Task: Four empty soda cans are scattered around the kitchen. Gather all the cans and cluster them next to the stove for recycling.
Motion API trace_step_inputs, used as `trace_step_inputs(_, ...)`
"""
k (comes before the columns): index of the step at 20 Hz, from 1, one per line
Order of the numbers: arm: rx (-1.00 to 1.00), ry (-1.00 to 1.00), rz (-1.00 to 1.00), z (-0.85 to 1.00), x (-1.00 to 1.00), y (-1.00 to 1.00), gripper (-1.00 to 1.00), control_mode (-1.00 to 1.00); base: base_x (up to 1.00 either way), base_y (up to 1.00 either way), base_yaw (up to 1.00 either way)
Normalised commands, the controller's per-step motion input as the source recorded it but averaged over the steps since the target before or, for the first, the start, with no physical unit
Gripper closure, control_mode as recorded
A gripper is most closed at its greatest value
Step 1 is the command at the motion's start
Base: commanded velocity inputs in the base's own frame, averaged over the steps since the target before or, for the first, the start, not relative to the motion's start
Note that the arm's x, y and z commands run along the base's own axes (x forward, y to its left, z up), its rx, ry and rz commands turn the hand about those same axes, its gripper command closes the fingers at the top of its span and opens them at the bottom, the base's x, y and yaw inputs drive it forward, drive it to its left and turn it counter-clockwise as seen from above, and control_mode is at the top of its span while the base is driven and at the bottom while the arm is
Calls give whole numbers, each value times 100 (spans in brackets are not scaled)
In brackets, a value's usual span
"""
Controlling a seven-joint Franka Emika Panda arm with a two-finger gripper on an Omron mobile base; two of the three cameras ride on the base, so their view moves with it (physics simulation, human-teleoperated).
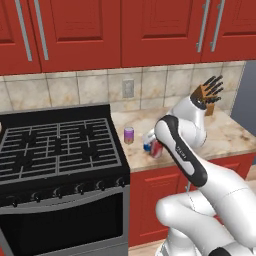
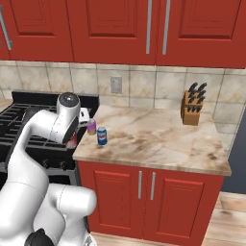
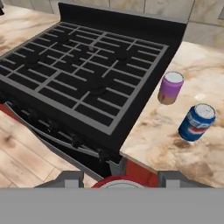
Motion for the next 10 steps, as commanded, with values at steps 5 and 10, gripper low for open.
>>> trace_step_inputs(5, -1, 0, 0, -17, 16, 13, 100, -100, 0, 0, 0)
trace_step_inputs(10, 0, 0, -1, -20, 36, 16, 100, -100, 0, 0, 0)
